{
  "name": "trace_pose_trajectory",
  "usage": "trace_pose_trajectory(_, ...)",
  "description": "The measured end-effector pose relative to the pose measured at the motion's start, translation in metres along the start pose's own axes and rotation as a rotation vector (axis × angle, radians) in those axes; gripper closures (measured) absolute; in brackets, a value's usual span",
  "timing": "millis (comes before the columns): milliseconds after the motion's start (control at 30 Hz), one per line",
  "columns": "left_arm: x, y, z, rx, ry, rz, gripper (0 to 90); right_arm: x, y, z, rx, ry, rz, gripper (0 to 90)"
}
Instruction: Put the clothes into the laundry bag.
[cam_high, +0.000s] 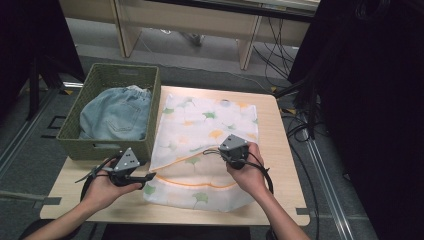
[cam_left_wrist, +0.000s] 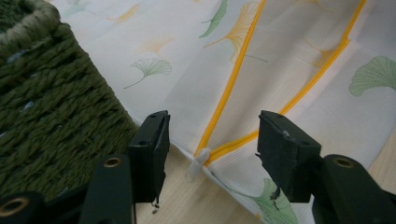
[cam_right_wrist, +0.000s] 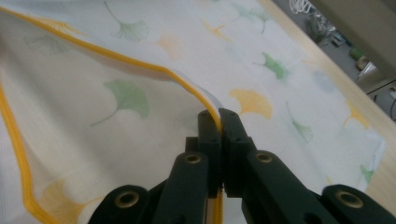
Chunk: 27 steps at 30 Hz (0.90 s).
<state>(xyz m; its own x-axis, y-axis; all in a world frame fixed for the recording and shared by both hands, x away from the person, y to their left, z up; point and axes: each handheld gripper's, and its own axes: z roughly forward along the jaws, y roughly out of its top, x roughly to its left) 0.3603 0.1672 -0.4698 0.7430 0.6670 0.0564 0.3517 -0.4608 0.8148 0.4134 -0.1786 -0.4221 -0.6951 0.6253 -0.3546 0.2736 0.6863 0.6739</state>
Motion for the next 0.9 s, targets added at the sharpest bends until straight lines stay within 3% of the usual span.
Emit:
trace_pose_trajectory(200,-0.001,0.010,-0.011,-0.080,0.021,0.018,43.8,-0.004,0.013,-0.007,-0.051,-0.044,0.019,89.7)
trace_pose_trajectory(267,0.000,0.018,-0.021,-0.113,0.012,-0.004,44.8,-0.006,0.018,-0.010,-0.072,-0.060,0.025,89.7)
trace_pose_trajectory(433,0.009,0.039,-0.046,-0.175,0.040,0.024,42.7,-0.009,0.027,-0.013,-0.104,-0.082,0.040,89.7)
trace_pose_trajectory(567,0.035,0.049,-0.058,-0.207,0.130,0.008,39.0,-0.008,0.036,-0.015,-0.123,-0.087,0.036,89.7)
trace_pose_trajectory(667,0.059,0.055,-0.061,-0.191,0.215,0.007,36.5,-0.009,0.038,-0.016,-0.130,-0.090,0.037,89.7)
trace_pose_trajectory(767,0.092,0.062,-0.060,-0.147,0.286,-0.028,32.9,-0.011,0.042,-0.019,-0.145,-0.095,0.042,89.7)
trace_pose_trajectory(833,0.117,0.067,-0.057,-0.081,0.324,-0.065,30.3,-0.012,0.043,-0.020,-0.151,-0.098,0.046,89.7)
trace_pose_trajectory(900,0.139,0.070,-0.053,-0.044,0.334,-0.089,30.2,-0.013,0.044,-0.021,-0.155,-0.104,0.043,89.7)
